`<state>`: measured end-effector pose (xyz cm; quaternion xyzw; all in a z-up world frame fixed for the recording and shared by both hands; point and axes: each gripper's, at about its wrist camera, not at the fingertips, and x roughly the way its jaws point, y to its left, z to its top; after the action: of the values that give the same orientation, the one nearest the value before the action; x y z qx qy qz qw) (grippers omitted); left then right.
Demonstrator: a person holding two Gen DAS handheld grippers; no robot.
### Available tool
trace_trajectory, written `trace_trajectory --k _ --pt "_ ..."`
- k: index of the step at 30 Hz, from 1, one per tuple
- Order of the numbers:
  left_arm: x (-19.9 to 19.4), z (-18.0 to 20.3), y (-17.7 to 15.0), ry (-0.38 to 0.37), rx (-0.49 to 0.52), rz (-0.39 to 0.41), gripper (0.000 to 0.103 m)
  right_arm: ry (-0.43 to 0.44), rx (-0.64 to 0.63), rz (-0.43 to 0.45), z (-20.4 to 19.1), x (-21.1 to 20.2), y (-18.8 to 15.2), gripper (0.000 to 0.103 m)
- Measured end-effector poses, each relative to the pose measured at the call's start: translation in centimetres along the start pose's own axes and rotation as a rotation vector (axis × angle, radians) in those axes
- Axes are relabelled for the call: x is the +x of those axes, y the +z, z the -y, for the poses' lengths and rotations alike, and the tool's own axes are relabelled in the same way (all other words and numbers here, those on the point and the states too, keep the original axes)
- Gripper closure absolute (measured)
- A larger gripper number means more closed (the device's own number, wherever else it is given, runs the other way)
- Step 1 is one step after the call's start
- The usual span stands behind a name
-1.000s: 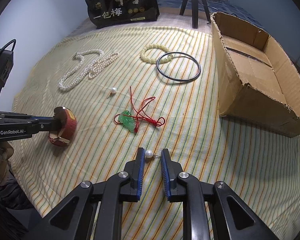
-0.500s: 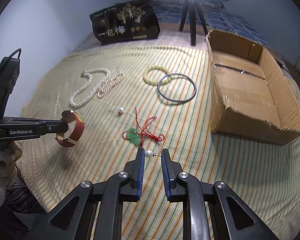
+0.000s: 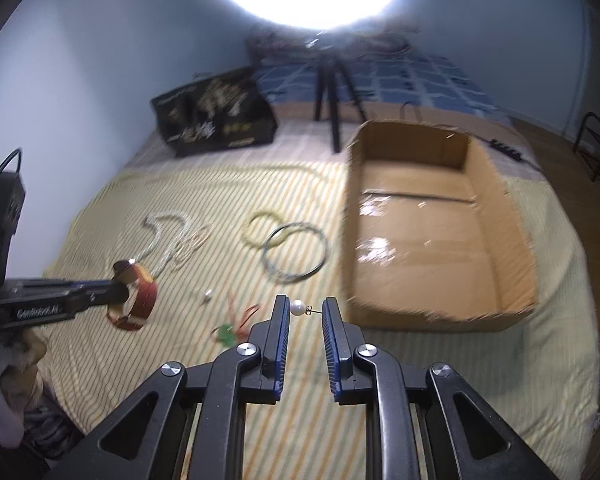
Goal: Organize jewelry
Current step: 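Carry the watch in left tool while right tool carries the earring toward the box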
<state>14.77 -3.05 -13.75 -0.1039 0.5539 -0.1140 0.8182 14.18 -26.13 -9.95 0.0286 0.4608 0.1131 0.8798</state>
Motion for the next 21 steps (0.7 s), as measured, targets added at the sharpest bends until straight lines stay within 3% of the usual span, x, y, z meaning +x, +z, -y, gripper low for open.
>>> trace_trajectory --k 12,21 --pt "0.7 8.3 2.4 0.006 0.149 0.082 0.096 -0.093 0.051 0.023 5.5 0.0 1.9 0.088" --pt "2.6 13.0 4.3 -0.026 0.183 0.094 0.096 -0.123 0.103 0.031 9.8 0.0 2.3 0.088"
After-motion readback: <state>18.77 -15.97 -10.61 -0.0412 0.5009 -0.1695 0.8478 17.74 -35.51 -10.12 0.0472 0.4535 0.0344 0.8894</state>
